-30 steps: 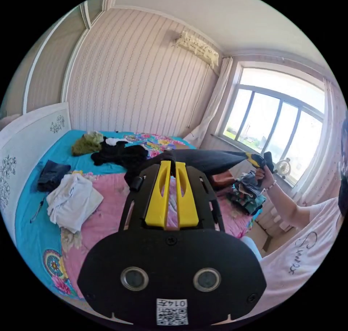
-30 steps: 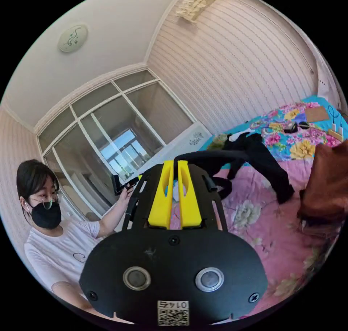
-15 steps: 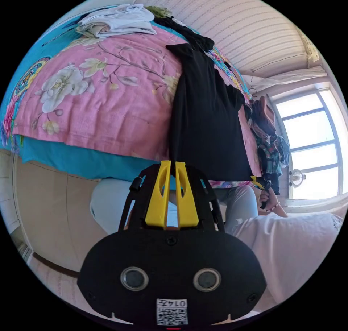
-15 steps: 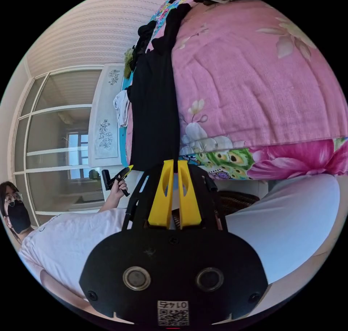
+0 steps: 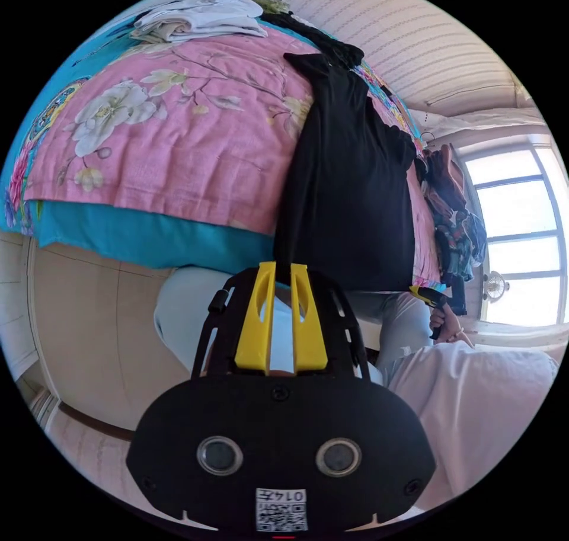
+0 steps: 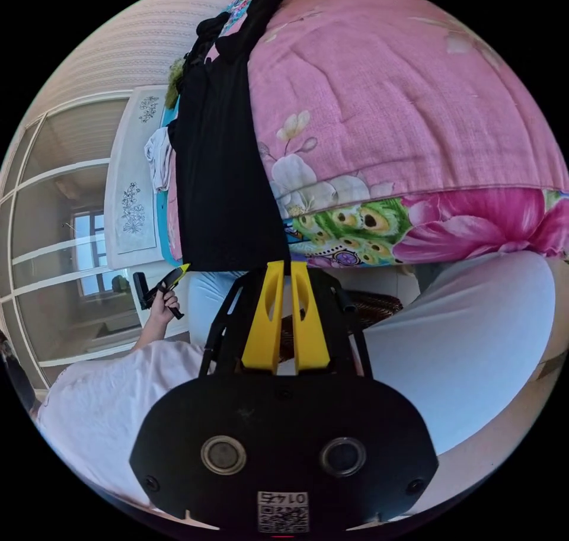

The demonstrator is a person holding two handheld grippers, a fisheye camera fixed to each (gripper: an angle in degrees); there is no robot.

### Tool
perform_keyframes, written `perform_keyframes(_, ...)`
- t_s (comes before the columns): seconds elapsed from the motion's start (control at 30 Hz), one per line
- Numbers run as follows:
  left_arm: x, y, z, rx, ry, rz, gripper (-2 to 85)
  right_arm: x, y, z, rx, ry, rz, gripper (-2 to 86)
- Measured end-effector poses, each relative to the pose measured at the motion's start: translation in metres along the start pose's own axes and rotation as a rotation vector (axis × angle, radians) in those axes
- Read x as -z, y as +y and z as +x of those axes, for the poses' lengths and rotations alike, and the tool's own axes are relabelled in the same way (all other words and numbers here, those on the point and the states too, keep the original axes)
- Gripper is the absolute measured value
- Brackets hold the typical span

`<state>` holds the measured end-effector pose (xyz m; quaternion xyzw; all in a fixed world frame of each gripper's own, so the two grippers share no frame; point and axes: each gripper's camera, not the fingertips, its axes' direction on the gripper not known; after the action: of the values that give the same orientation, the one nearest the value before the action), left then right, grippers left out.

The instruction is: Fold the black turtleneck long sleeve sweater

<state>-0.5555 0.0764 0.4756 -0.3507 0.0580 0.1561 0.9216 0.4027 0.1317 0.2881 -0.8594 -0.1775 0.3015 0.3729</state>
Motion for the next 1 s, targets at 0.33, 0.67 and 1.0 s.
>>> perform_keyframes(0.33, 0.04, -0.014, 0.066, -0.071, -0.102, 0.058, 5.1, 0.0, -0.005, -0.041, 0.153, 0.236, 0.017, 0.2)
perform_keyframes(0.67, 0.008, -0.072, 0.149, -0.119, -0.207, -0.076, 0.0, -0.04, -0.018, -0.056, 0.142, 0.381, 0.013, -0.2)
perform_keyframes(1.0, 0.099, -0.078, 0.227, -0.218, -0.238, 0.066, 5.2, 0.011, 0.017, -0.047, 0.183, 0.345, 0.134, 0.6)
